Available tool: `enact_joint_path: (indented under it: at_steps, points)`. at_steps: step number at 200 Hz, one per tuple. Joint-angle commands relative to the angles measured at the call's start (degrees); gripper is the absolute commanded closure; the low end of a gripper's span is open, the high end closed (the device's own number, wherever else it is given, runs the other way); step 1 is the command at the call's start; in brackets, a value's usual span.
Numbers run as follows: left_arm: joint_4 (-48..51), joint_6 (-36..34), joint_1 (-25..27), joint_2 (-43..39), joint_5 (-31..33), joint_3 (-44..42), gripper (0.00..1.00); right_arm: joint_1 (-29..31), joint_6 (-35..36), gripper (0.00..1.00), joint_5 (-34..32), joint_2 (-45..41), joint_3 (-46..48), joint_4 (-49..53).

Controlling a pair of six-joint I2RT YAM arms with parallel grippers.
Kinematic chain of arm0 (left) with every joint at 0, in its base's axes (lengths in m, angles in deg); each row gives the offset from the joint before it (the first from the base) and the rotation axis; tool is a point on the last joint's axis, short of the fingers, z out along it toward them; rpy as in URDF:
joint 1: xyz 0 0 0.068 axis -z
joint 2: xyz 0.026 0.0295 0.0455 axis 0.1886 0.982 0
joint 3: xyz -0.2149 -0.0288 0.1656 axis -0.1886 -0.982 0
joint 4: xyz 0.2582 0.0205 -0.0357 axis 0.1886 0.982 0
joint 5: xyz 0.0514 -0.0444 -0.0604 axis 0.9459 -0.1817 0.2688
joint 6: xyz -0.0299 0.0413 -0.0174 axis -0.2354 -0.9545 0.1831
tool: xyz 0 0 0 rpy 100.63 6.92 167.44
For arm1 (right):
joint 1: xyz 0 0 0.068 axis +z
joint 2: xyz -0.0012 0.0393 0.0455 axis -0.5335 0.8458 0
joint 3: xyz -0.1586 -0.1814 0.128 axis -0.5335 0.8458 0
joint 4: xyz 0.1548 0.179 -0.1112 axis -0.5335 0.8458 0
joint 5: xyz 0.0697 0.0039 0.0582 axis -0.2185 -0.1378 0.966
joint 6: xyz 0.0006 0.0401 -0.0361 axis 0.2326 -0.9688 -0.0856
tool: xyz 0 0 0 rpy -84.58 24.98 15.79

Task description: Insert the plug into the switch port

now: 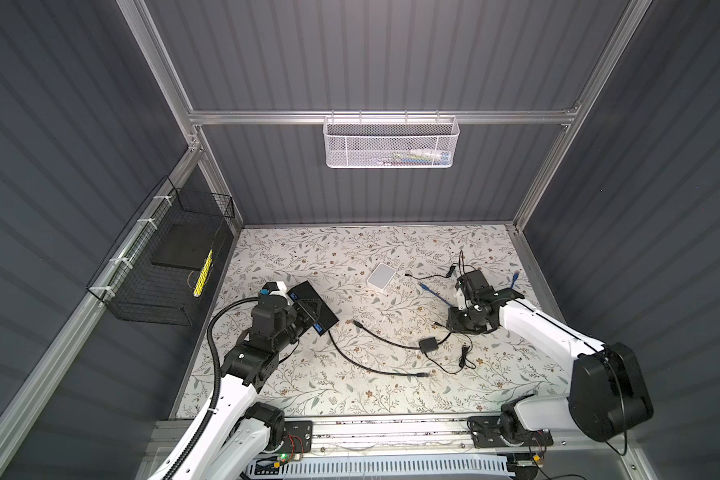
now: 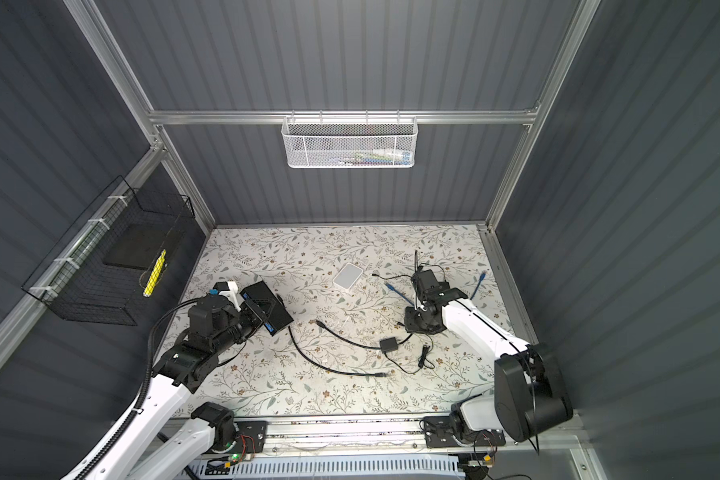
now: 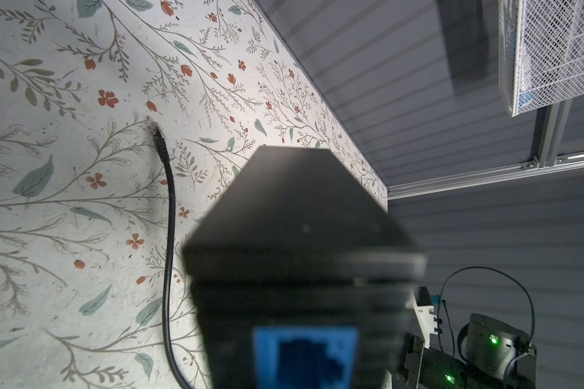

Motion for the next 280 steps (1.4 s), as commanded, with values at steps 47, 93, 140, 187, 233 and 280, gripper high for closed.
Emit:
enact_joint_path:
  at_steps: [47, 93, 140, 187, 233, 280]
  points:
    - [-1.1, 0.3, -0.4, -1.0, -0.4, 1.7, 1.0, 6.0, 10.8, 0.58, -6.4, 11.7, -8.2, 4.0]
    - [0.7, -0.6, -0.4, -1.6, 0.4, 2.8, 1.0, 6.1, 14.7, 0.58, -8.8, 14.1, -9.7, 3.0]
    - [1.1, -1.3, -0.4, -1.1, 0.6, 3.8, 1.0, 6.4, 18.6, 0.59, -7.7, 18.4, -12.8, 3.5]
    - [1.1, -1.2, -0.4, -1.3, 0.8, 3.5, 1.0, 6.6, 20.0, 0.6, -8.5, 21.2, -13.1, 3.4]
    - [2.1, -1.8, -0.4, -1.5, 1.1, 4.2, 1.0, 6.6, 20.0, 0.64, -7.8, 24.1, -13.0, 1.2]
    - [2.4, -1.7, -0.4, -2.0, 1.4, 3.9, 1.0, 6.6, 19.9, 0.68, -7.2, 24.5, -12.0, 0.4]
